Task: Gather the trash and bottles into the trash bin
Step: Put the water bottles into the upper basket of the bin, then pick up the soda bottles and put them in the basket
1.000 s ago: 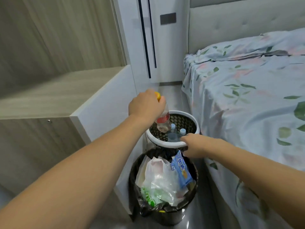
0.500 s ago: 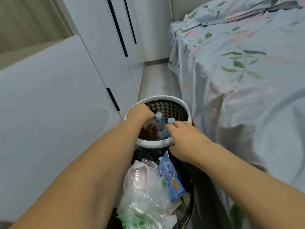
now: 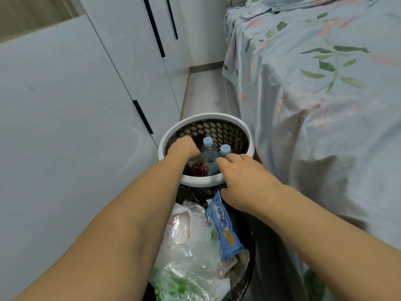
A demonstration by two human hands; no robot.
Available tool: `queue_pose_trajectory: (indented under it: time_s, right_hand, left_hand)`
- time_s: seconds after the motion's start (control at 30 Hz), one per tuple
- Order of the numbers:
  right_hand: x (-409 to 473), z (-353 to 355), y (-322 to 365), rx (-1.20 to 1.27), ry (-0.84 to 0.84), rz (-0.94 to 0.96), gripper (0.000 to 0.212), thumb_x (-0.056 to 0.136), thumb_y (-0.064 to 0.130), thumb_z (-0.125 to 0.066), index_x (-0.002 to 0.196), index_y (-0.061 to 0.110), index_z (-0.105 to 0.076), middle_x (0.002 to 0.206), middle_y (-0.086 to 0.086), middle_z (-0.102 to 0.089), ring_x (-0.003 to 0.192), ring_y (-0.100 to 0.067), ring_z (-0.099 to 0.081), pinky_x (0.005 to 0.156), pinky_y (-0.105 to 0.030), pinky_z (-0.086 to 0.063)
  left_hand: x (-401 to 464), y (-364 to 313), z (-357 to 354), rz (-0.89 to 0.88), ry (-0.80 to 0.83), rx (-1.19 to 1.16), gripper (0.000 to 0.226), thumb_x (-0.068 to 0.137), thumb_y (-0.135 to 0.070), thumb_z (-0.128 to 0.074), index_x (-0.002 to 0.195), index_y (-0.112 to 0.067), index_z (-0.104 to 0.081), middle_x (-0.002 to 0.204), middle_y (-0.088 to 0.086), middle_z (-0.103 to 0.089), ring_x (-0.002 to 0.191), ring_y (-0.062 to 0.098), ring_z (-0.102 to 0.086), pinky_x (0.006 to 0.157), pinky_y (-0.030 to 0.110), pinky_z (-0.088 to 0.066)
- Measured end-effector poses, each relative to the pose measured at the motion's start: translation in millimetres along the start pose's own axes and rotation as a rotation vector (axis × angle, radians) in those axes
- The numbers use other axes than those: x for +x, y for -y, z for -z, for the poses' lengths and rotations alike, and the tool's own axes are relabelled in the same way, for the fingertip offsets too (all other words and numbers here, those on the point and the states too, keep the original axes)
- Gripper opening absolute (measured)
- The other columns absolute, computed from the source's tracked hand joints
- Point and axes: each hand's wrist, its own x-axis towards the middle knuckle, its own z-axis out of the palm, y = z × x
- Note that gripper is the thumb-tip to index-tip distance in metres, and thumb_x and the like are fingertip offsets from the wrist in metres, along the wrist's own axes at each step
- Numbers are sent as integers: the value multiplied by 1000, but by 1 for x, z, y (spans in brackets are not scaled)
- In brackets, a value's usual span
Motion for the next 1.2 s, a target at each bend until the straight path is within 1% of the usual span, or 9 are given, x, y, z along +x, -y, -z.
queue_pose_trajectory:
  time_s: [0.2,0.3,0.4,0.5,0.6,0.67,0.8,0.97,1.2]
  right_hand:
    - [-2,3,1,22,69,-16,50,84,27,-60,130,19,-42,126,-4,-47,118,-26,-43,98,-41,-43]
    - [-6,9,6,40,104,-56,39,82,25,-61,118,18,-47,120,-5,-50,109,-26,-48,91,-41,-48]
    - [-25,15,24,59,117,-83,36,82,25,-60,116,16,-50,114,-5,-54,103,-25,-54,84,-37,-51]
    - [-54,11,55,55,185,-52,37,84,26,-59,117,12,-54,101,-5,-56,99,-25,-59,76,-32,-50]
    - [-89,1,93,26,218,27,38,84,31,-57,119,16,-51,115,-6,-52,113,-28,-53,87,-34,-45]
    - [-113,-6,126,16,243,80,48,86,31,-56,132,18,-47,129,-7,-50,121,-28,-49,96,-36,-43]
    - [-137,-39,207,5,308,210,29,82,29,-58,107,16,-54,113,-9,-56,109,-30,-56,89,-36,-46]
    - [-131,-98,332,-18,438,375,55,85,32,-58,133,11,-44,128,-13,-49,119,-33,-50,98,-38,-44]
    - [-122,-197,492,-37,521,552,59,88,27,-55,142,15,-36,143,-10,-42,129,-29,-43,105,-38,-41]
  left_hand:
    - [-62,-3,11,17,-254,-227,37,90,-25,-54,123,-9,-49,112,10,-59,99,27,-59,81,39,-52]
    - [-129,1,12,-80,-331,-276,29,91,-22,-50,117,-10,-51,111,8,-56,97,26,-57,82,41,-52]
    - [-204,23,14,-169,-367,-317,15,92,-21,-47,102,-11,-52,103,6,-55,90,24,-56,72,37,-48]
    - [-272,63,10,-204,-284,-264,21,95,-26,-45,108,-11,-53,109,7,-56,97,26,-55,81,38,-46]
    - [-323,118,7,-210,-109,-158,25,95,-28,-45,112,-12,-54,114,9,-58,101,27,-57,84,36,-47]
    - [-348,165,8,-194,13,-104,25,95,-30,-48,112,-12,-55,115,8,-60,101,25,-57,83,33,-47]
    - [-388,269,7,-92,126,18,32,96,-33,-50,119,-10,-54,124,12,-59,113,29,-55,88,31,-42]
    - [-432,384,-13,145,55,-75,25,95,-29,-49,108,-9,-56,119,15,-61,110,32,-56,82,32,-42]
    - [-487,507,-80,422,-44,-333,39,94,-30,-49,129,-13,-48,133,10,-52,119,29,-51,97,38,-45]
